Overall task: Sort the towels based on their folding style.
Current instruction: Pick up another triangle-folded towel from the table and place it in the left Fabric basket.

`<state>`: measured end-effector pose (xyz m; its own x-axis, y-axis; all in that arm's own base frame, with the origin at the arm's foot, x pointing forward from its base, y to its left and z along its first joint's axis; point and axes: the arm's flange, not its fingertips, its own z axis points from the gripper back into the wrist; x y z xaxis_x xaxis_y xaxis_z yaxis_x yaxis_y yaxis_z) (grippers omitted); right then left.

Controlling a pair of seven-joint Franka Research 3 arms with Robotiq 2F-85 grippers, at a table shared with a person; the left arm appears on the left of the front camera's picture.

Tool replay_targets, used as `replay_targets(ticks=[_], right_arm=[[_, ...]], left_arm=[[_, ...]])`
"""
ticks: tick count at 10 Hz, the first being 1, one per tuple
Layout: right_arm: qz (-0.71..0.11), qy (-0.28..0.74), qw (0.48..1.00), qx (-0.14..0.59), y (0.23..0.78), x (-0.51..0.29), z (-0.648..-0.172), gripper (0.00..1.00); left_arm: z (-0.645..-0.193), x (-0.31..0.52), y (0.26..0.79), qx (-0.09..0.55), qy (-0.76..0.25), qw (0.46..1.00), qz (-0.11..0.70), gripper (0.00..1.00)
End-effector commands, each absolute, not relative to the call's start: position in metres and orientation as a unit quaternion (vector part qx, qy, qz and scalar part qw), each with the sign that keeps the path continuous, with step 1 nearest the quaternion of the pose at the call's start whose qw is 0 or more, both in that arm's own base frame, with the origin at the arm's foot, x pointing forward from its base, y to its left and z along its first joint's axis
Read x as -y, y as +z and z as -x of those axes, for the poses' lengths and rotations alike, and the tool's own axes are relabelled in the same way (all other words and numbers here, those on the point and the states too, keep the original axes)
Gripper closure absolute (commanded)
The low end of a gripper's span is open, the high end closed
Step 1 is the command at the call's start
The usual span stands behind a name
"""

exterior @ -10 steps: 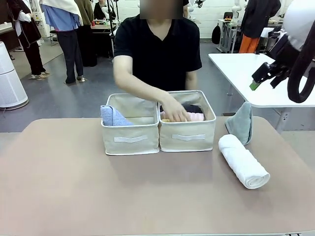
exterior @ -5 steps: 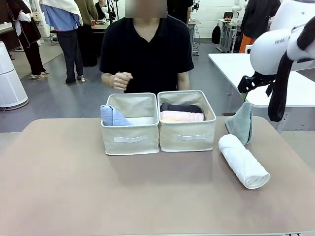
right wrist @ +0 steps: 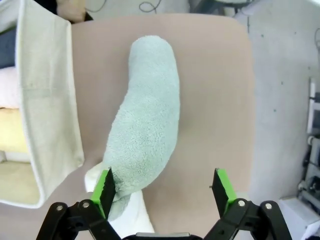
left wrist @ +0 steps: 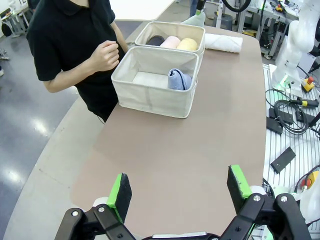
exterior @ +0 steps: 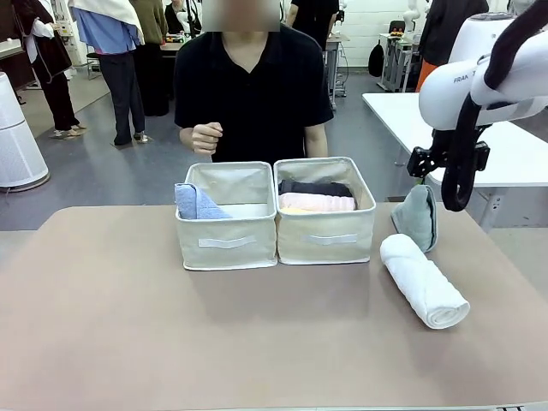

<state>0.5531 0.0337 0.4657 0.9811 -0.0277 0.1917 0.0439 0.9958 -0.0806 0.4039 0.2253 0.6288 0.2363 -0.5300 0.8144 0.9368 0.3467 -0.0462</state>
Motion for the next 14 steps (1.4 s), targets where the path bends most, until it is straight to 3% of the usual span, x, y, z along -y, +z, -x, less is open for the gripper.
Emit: replay_targets(ticks=[1,6,8,14], right_arm=[[0.028,-0.018,0.995,0.093,0.473,-0.031,-0.558,0.0],[-0.001,-0.022,0.99,0.142,0.505,-0.035,-0.557,0.0],[-0.032,-0.008,0.991,0.127,0.509,-0.041,-0.551,0.0],[-0.013,-0.012,0.997,0.07,0.449,-0.043,-0.568,0.0]], left_arm=[[-0.403,-0.226,0.631,0.365,-0.5,0.734,0.279,0.0],[-0.403,-0.226,0.631,0.365,-0.5,0.734,0.279,0.0],[-0.403,-0.226,0.631,0.365,-0.5,0.734,0.279,0.0],[-0.403,-0.226,0.631,0.365,-0.5,0.734,0.279,0.0]])
